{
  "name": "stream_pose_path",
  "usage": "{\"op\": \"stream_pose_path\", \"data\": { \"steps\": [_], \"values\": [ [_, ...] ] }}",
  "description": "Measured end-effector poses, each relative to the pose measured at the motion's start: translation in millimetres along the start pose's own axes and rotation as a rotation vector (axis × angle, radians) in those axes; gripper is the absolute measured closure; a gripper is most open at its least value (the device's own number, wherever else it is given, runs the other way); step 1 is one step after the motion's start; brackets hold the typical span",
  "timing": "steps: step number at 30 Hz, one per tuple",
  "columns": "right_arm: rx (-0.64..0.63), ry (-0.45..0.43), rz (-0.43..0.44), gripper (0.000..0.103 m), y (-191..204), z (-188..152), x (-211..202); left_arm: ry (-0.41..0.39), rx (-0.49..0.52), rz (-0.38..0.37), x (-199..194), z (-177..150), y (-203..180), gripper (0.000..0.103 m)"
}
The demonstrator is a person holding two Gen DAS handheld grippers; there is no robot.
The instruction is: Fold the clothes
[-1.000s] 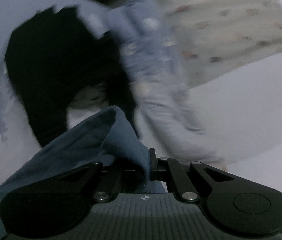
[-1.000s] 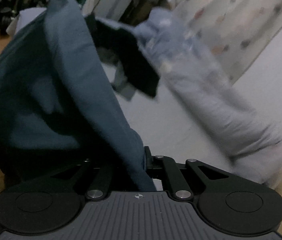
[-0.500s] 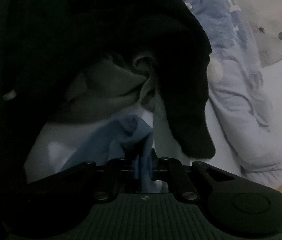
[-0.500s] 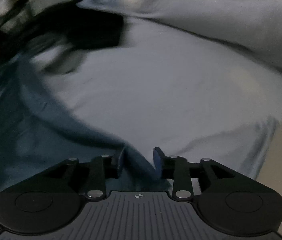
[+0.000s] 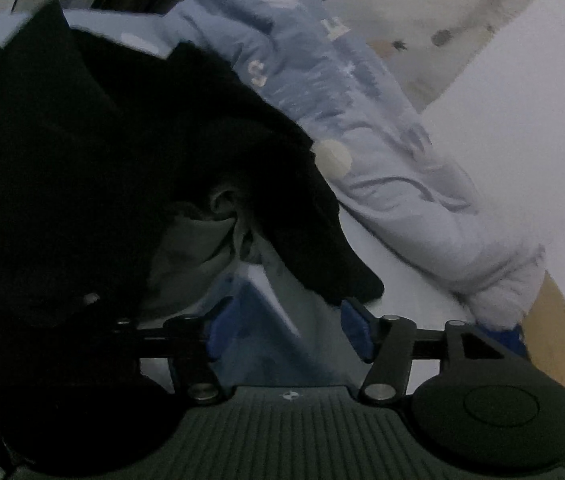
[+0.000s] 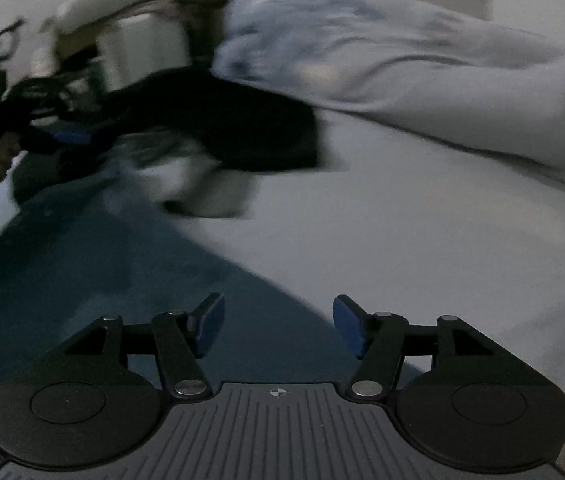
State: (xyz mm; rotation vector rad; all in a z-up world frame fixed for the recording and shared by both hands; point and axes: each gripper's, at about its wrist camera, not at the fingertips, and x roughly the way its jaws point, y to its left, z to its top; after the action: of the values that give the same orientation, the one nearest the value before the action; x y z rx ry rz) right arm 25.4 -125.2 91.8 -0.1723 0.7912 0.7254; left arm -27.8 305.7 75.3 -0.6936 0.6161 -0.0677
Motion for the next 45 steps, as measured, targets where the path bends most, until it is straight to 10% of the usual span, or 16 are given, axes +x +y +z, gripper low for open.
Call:
{"op": "stream_pose_path", "data": {
  "steps": [7, 13, 16, 19, 21, 30, 38, 45],
  "values": [
    [-0.015, 0.102, 0.065, 0.078, 54.2, 18.4, 67.8, 0.04, 0.048, 0.012, -70.6, -18.9, 20.8, 0.037],
    [0.132, 0.003, -0.314, 0.079, 48.3, 42.2, 64.3, 0.001, 0.056, 0.023, -110.1, -8.9, 40.1, 0.037],
    [0.181, -0.097, -0.329, 0.079, 85.7, 50.2, 31.0, -0.029, 0.061, 0.014, -119.9, 2.5, 46.4, 0.036],
    [0.145, -0.151, -0.27, 0.07, 154.7, 46.1, 9.9, -0.049, 0.068, -0.01, -126.0, 9.7, 49.6, 0.036],
    [0.143, -0.167, -0.218, 0.046, 207.5, 35.5, 4.3, -0.058, 0.072, -0.028, -130.4, 11.3, 51.2, 0.036],
    [0.152, -0.116, -0.187, 0.019, 403.4, -1.7, 42.3, -0.039, 0.14, -0.057, -147.1, 19.5, 53.7, 0.034],
    [0.13, -0.076, -0.421, 0.013, 465.7, -4.9, 100.9, -0.002, 0.237, -0.069, -131.8, 26.4, 41.3, 0.033],
    [0.141, -0.089, -0.449, 0.013, 457.9, -8.7, 109.4, 0.091, 0.327, -0.09, -79.8, 27.6, 25.8, 0.033]
  ]
}}
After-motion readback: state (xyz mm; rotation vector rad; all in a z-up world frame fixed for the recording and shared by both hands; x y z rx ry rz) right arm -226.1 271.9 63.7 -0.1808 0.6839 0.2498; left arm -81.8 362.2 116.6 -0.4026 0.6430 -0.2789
